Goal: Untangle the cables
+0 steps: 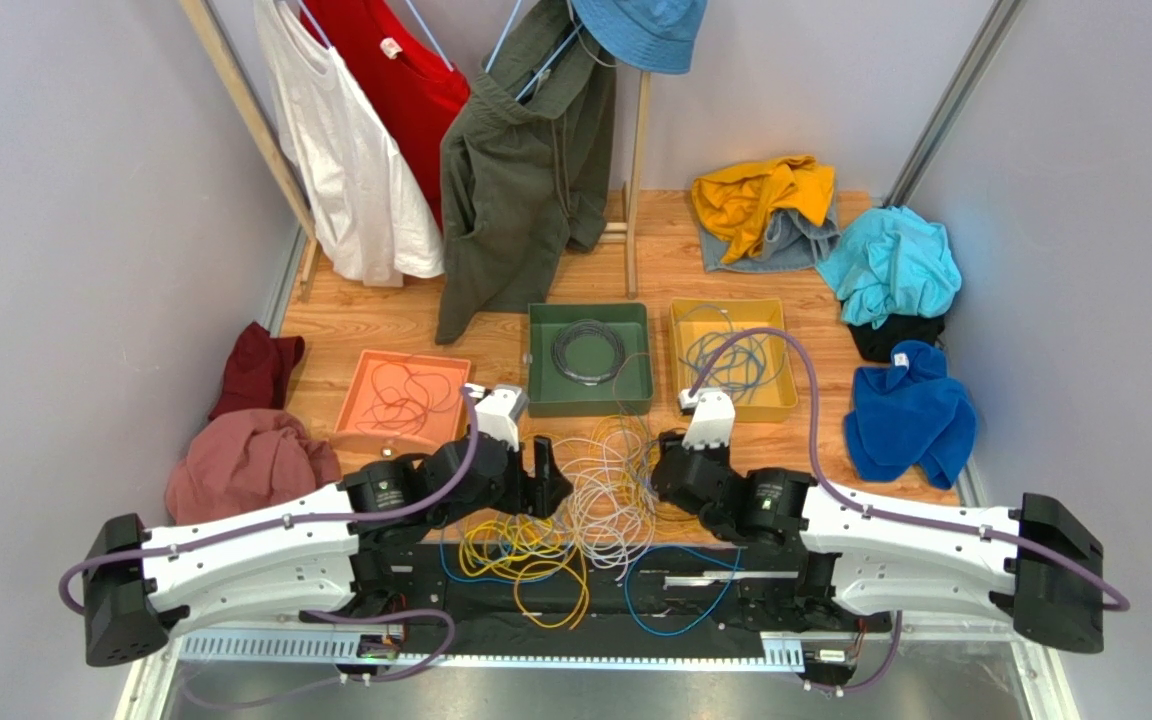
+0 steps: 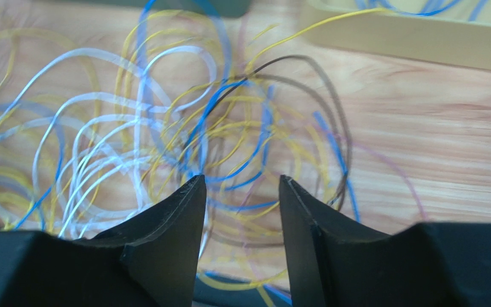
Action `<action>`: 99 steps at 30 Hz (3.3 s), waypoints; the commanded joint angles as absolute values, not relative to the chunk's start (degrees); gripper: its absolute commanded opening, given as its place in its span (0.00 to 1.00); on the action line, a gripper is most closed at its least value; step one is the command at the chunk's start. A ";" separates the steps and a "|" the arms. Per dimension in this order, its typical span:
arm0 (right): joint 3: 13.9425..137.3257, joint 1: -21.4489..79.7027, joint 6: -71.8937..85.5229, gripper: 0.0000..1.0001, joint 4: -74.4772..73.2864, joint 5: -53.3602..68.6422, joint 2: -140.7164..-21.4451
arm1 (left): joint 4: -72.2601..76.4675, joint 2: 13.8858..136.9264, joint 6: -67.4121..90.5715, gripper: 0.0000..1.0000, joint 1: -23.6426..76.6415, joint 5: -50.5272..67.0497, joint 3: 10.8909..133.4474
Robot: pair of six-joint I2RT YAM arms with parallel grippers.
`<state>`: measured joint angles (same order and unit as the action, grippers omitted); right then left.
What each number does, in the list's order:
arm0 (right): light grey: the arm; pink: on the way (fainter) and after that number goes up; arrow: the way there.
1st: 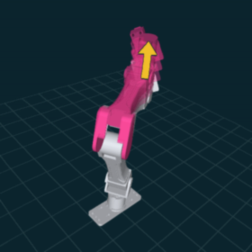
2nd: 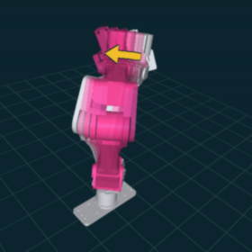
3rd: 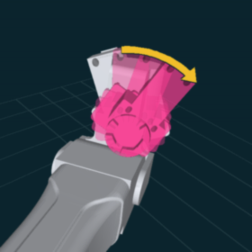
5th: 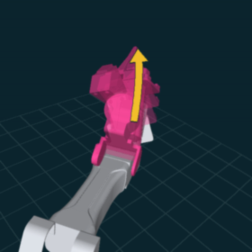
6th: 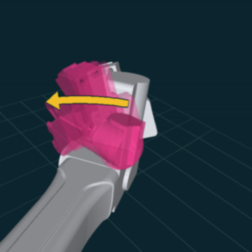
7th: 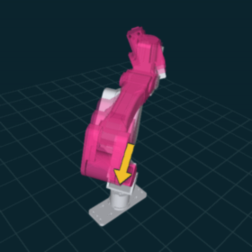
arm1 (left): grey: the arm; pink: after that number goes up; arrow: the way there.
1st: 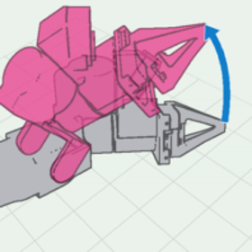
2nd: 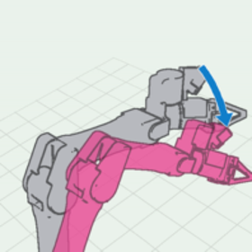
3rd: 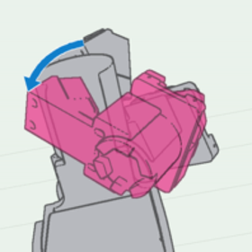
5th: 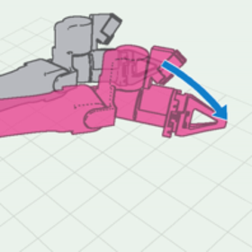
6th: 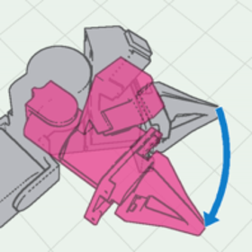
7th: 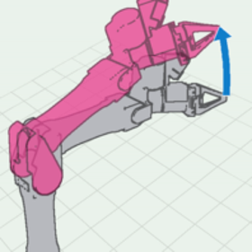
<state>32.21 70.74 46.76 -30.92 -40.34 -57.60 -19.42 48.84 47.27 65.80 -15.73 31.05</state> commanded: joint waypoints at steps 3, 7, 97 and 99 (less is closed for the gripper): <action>31.72 59.95 37.11 0.48 -10.94 -36.75 -58.52 | -17.14 39.31 51.15 0.85 66.09 -21.71 28.13; 35.76 55.29 33.67 0.46 -5.63 -32.26 -67.47 | -19.42 36.48 51.85 0.84 66.18 -22.50 27.16; 111.18 80.07 35.86 0.00 -37.27 -1.41 -64.87 | 85.60 93.33 14.15 0.65 65.04 -12.92 30.23; 110.48 79.98 35.95 0.00 -36.83 -1.23 -63.90 | 87.35 95.00 15.37 0.42 64.25 -13.09 30.06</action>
<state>110.83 79.57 35.35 -38.13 -2.46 -66.61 74.30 92.31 13.43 65.67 -12.84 28.80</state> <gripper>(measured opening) 0.008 0.587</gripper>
